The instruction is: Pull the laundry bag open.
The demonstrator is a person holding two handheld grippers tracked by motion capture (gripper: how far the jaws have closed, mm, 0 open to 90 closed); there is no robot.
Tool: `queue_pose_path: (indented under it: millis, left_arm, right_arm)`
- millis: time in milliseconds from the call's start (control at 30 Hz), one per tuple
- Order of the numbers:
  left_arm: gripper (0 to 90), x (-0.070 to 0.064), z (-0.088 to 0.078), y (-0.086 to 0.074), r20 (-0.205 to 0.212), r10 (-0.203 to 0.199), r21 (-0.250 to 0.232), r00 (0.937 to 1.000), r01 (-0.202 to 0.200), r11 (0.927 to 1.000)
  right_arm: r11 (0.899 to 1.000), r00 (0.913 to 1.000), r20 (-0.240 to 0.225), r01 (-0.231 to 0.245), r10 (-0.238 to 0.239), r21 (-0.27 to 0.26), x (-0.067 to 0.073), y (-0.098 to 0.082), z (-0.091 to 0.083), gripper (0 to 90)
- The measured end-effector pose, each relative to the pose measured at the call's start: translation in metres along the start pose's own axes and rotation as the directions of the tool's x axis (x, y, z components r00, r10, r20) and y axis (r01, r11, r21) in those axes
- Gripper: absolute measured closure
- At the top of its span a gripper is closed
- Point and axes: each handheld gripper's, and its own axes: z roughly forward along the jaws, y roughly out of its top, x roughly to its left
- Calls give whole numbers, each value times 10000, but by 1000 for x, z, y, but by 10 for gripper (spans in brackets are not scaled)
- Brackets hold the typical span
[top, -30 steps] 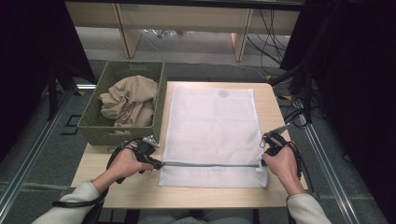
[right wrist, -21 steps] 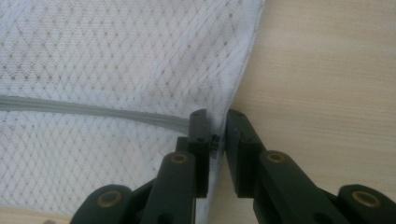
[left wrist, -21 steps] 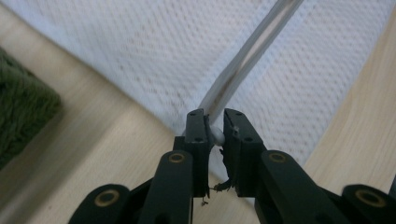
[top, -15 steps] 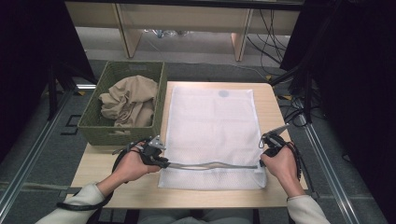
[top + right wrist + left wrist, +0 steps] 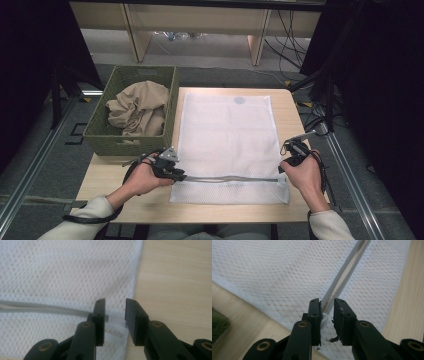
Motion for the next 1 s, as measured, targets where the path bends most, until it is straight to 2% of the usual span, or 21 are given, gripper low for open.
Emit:
queue_pose_path:
  millis: [33, 67, 100, 133, 167, 200, 233, 267, 300, 333, 367, 467, 500, 600, 667, 700, 733, 800, 933, 967, 1000]
  left_arm:
    - [751, 2, -3, 0, -16, 233, 84, 9997, -233, 9997]
    - [740, 2, -3, -1, -78, 10, -159, 10000, -11, 9999]
    - [712, 3, -5, -1, -13, 158, -95, 9999, -158, 9998]
    - [707, 3, -6, -2, -94, 76, -278, 9999, -79, 9996]
    - [697, 4, -8, -3, -162, 212, -179, 9996, -215, 9996]
    - [685, 2, -8, -4, -177, -123, -505, 9998, 114, 9987]
    - [675, 4, -12, -4, -276, 209, -346, 9994, -218, 9992]
    - [675, 2, -12, -5, -283, -180, -666, 9994, 161, 9977]
    - [665, 4, -16, -6, -375, 155, -576, 9992, -177, 9982]
    - [643, 3, -17, -7, -407, -50, -790, 9992, 17, 9969]
    - [626, 5, -21, -10, -520, 62, -1142, 9986, -121, 9934]
    - [596, 5, -23, -15, -667, -80, -1400, 9977, -14, 9901]
    - [588, 6, -25, -18, -746, -129, -1526, 9971, 14, 9883]
    - [535, 8, -30, -22, -948, -117, -1719, 9954, -48, 9851]
    - [523, 7, -30, -22, -1029, -152, -1920, 9946, -49, 9814]
    - [511, 6, -30, -21, -1004, -220, -1865, 9947, 29, 9824]
    - [510, 5, -29, -20, -1042, -135, -1995, 9945, -76, 9799]
    - [509, 3, -27, -17, -815, -432, -2220, 9957, 242, 9748]
    - [507, 3, -24, -14, -909, -254, -2509, 9955, 18, 9680]
    - [512, 1, -24, -14, -886, -469, -2491, 9950, 235, 9682]
    - [518, 2, -24, -15, -991, -343, -2399, 9945, 96, 9708]
  right_arm:
    - [10000, 10000, 0, 0, 0, 0, 0, 0, 0, 709]
    - [9999, 9999, -102, -26, 24, -126, 1, -1, -3, 702]
    - [9986, 9997, -71, 213, -217, -490, 2, -1, -6, 692]
    - [9972, 9994, -145, 311, -321, -679, 3, 0, -7, 688]
    - [9960, 9985, -225, 484, -502, -748, 4, 0, -9, 685]
    - [9953, 9983, -270, 494, -518, -830, 6, 0, -10, 684]
    - [9940, 9973, -335, 615, -648, -909, 7, 0, -10, 684]
    - [9940, 9973, -335, 615, -648, -909, 7, 0, -10, 684]
    - [9921, 9956, -259, 872, -898, -902, 8, 0, -10, 680]
    - [9885, 9929, -369, 1082, -1127, -1058, 12, 1, -7, 678]
    - [9895, 9927, -454, 1066, -1115, -973, 15, 1, -7, 677]
    - [9852, 9884, -659, 1285, -1365, -1135, 20, 2, -6, 679]
    - [9820, 9861, -691, 1416, -1510, -1251, 24, 2, -6, 680]
    - [9567, 9669, -707, 2293, -2450, -1793, 36, 4, -7, 691]
    - [9525, 9641, -729, 2377, -2552, -1904, 40, 4, -6, 691]
    - [9455, 9568, -751, 2624, -2808, -1930, 42, 5, -5, 691]
    - [9389, 9515, -774, 2774, -2979, -2038, 44, 5, -4, 692]
    - [9199, 9337, -810, 3246, -3488, -2198, 46, 4, 0, 691]
    - [9228, 9385, -855, 3077, -3344, -2319, 44, 1, -1, 672]
    - [9027, 9221, -741, 3520, -3799, -2475, 40, 2, 1, 670]
    - [9120, 9333, -788, 3207, -3503, -2556, 40, 2, -1, 669]
